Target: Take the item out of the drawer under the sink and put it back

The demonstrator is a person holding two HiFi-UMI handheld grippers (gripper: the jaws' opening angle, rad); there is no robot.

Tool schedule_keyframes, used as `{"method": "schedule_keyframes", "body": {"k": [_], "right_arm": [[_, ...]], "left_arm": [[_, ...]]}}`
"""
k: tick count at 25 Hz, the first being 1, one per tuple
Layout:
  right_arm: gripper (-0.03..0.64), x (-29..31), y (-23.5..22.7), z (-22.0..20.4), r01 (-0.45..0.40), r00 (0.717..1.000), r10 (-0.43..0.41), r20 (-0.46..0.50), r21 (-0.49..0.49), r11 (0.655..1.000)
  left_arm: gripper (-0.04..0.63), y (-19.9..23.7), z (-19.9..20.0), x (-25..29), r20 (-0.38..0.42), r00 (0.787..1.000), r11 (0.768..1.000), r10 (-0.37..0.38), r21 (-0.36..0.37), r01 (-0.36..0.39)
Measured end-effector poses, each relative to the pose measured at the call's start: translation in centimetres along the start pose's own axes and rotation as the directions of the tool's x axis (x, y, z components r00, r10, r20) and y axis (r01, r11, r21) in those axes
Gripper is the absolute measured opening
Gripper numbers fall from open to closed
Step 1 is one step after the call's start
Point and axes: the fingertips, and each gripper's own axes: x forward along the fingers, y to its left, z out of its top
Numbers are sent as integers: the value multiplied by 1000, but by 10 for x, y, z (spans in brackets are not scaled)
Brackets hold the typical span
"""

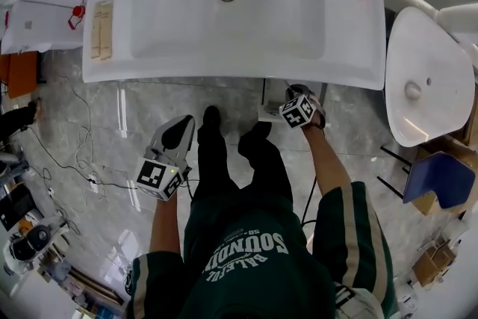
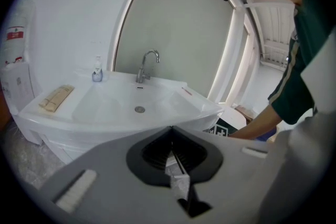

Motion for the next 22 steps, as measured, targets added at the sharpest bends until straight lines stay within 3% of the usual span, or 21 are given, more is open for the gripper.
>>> {"method": "schedule_keyframes", "body": {"k": [7, 22], "right_arm": [[49, 40, -10, -3, 9, 999, -1, -41, 176, 984], [51, 81, 8, -23, -45, 982, 100, -162, 309, 950]], "left_arm": [[51, 13, -29, -16, -35, 999, 999, 39, -26, -40], [51, 31, -62, -28, -60, 996, 995, 68, -72, -72]]}}
